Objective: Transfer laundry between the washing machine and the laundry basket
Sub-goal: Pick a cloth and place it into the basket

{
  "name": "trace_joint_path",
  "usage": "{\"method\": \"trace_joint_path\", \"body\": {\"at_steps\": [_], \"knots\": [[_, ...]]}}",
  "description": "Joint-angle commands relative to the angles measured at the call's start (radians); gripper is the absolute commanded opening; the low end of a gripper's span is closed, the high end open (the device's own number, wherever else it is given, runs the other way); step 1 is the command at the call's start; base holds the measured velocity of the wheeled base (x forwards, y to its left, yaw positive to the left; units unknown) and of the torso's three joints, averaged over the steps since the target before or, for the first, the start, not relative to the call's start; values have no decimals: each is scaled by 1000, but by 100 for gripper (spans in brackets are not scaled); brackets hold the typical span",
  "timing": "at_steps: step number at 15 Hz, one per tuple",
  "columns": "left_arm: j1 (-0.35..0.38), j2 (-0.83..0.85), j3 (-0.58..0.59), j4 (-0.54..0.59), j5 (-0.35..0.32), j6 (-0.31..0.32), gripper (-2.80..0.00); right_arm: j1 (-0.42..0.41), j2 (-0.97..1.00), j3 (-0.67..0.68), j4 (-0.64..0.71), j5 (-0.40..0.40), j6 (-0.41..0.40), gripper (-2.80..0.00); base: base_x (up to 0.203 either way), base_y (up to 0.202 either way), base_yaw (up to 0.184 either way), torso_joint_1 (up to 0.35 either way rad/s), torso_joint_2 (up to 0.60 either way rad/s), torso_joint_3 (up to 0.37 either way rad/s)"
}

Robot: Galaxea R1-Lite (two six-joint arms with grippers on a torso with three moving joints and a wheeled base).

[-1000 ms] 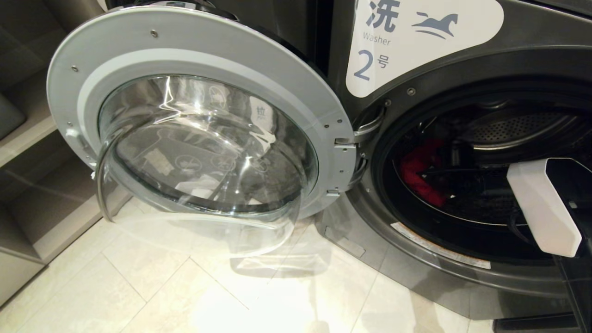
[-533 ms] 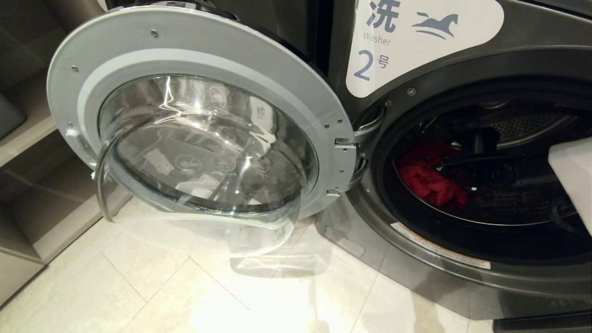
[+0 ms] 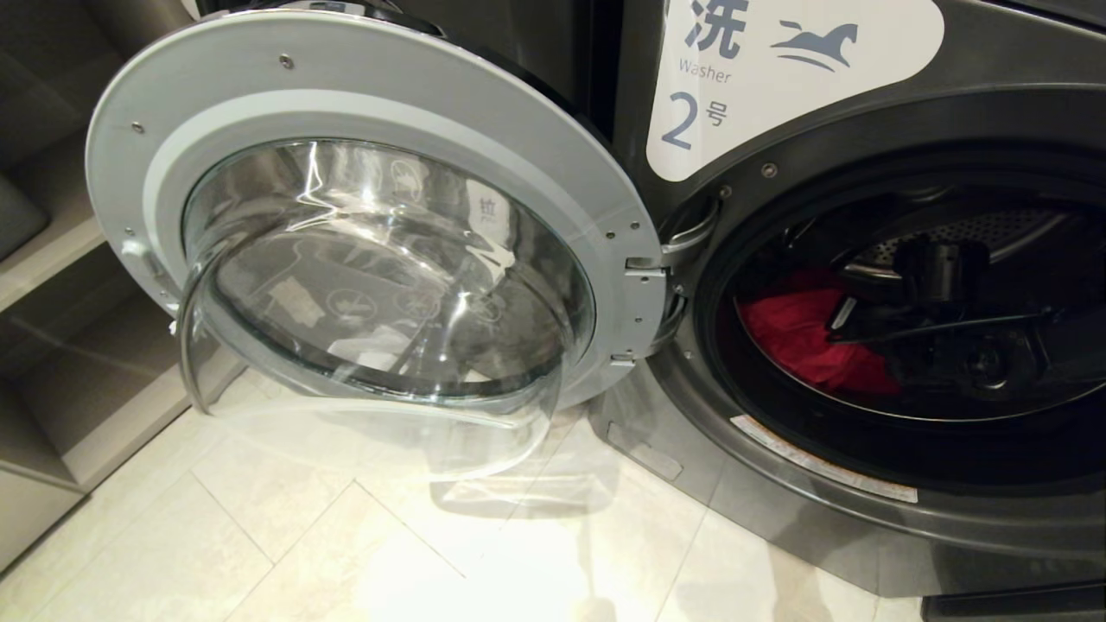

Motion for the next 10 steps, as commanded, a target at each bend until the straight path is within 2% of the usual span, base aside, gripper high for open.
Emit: {"method": "trace_joint_path", "body": {"at_steps": [1, 6, 10], "knots": [[0, 0, 0, 0, 0, 0, -280, 20, -62, 69, -35, 0, -4, -280, 0, 0, 0, 0, 0, 0], [0, 0, 0, 0, 0, 0, -280, 78, -139, 301, -227, -1, -79, -280, 0, 0, 0, 0, 0, 0], [0, 0, 0, 1, 0, 0, -280, 106, -208, 406, -287, -1, -99, -280, 0, 0, 0, 0, 0, 0]]}}
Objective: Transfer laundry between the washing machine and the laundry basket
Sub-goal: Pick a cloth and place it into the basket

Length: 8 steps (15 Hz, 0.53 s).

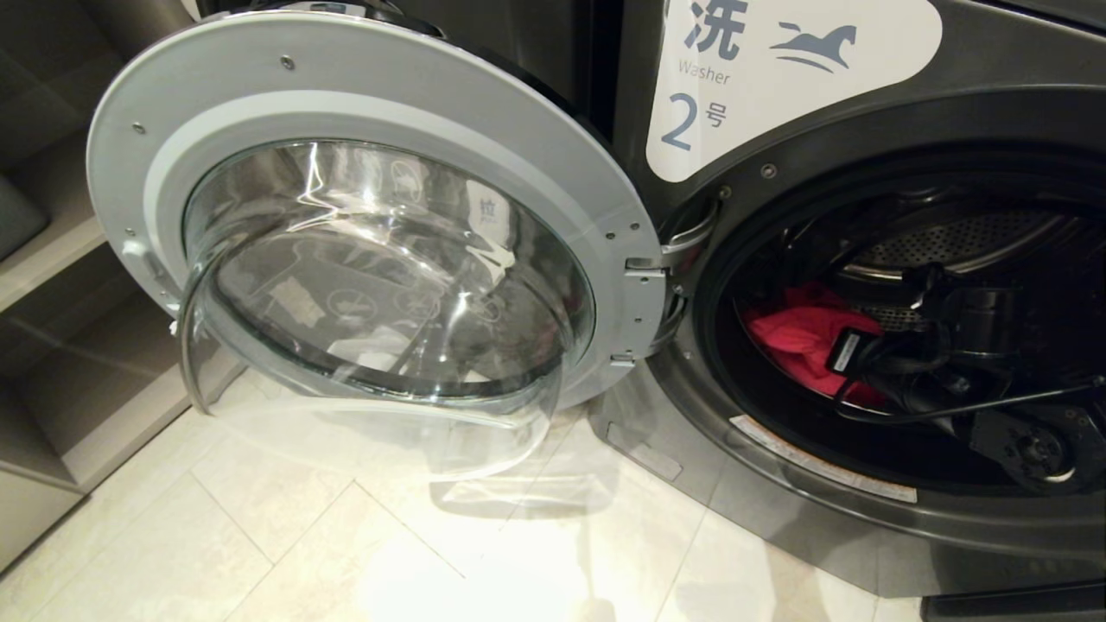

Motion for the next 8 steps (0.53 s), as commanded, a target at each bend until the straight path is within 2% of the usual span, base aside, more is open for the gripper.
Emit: {"method": "trace_joint_path", "body": {"at_steps": [1, 8], "knots": [[0, 0, 0, -1, 0, 0, -280, 6, -53, 32, -6, 0, 1, -280, 0, 0, 0, 0, 0, 0], [0, 0, 0, -1, 0, 0, -280, 95, -261, 235, -7, 1, -54, -280, 0, 0, 0, 0, 0, 0]]}}
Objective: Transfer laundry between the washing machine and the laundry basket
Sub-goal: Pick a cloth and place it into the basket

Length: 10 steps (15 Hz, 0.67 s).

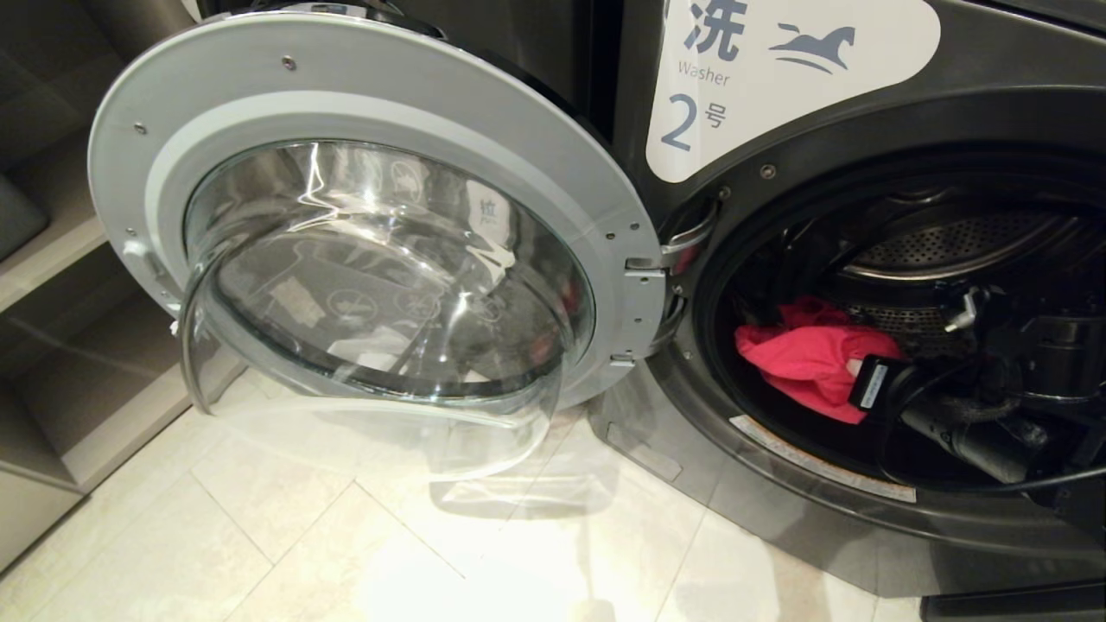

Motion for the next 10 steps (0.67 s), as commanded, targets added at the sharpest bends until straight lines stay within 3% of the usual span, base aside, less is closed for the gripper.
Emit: {"method": "trace_joint_path", "body": {"at_steps": [1, 5, 10], "knots": [[0, 0, 0, 0, 0, 0, -280, 20, -74, 44, -5, -2, -6, -280, 0, 0, 0, 0, 0, 0], [0, 0, 0, 0, 0, 0, -280, 27, -194, 141, -5, -7, -51, -280, 0, 0, 0, 0, 0, 0], [0, 0, 0, 0, 0, 0, -280, 27, -399, 300, -2, -21, -163, -280, 0, 0, 0, 0, 0, 0]]}}
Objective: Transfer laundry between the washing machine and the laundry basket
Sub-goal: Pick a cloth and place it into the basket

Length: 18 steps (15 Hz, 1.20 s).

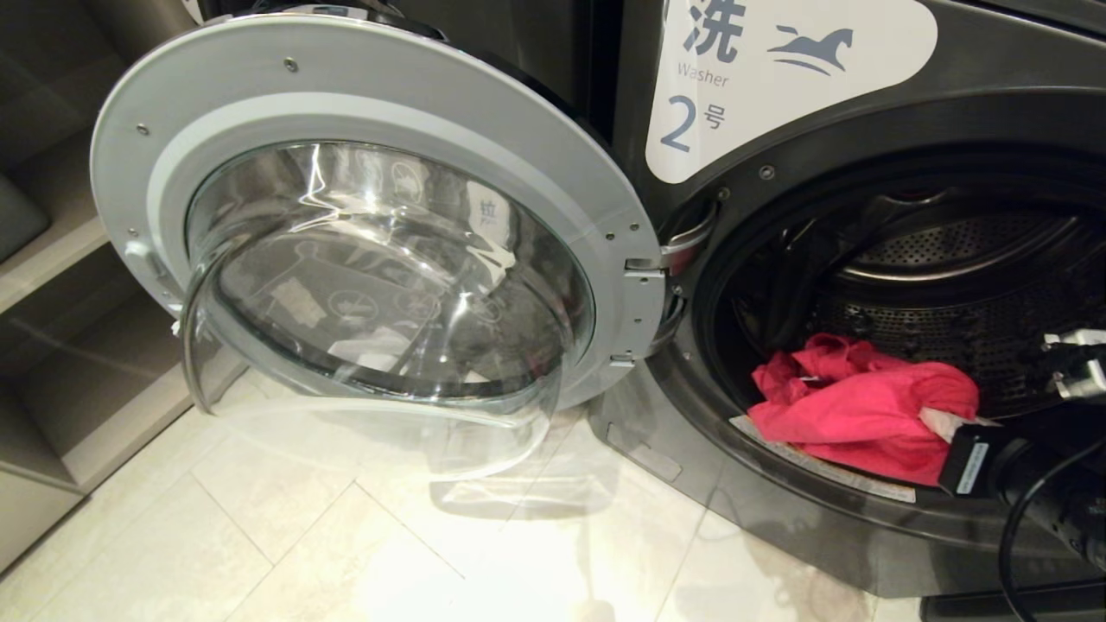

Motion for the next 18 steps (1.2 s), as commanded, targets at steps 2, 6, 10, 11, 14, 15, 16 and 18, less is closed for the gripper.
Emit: {"method": "trace_joint_path", "body": {"at_steps": [2, 6, 10, 11, 14, 15, 16, 18], "knots": [[0, 0, 0, 0, 0, 0, -280, -1, -148, 72, -3, -5, -81, -280, 0, 0, 0, 0, 0, 0], [0, 0, 0, 0, 0, 0, -280, 0, -254, 117, 7, -1, -206, -280, 0, 0, 0, 0, 0, 0], [0, 0, 0, 0, 0, 0, -280, 40, -385, 121, 103, 21, -208, -280, 0, 0, 0, 0, 0, 0], [0, 0, 0, 0, 0, 0, -280, 53, -415, 122, 119, 34, -208, -280, 0, 0, 0, 0, 0, 0], [0, 0, 0, 0, 0, 0, -280, 97, -500, 96, 120, 61, -229, -280, 0, 0, 0, 0, 0, 0], [0, 0, 0, 0, 0, 0, -280, 118, -519, 97, 114, 66, -253, -280, 0, 0, 0, 0, 0, 0], [0, 0, 0, 0, 0, 0, -280, 154, -551, 102, 108, 72, -277, -280, 0, 0, 0, 0, 0, 0], [0, 0, 0, 0, 0, 0, -280, 241, -609, 112, 84, 110, -342, -280, 0, 0, 0, 0, 0, 0]]}}
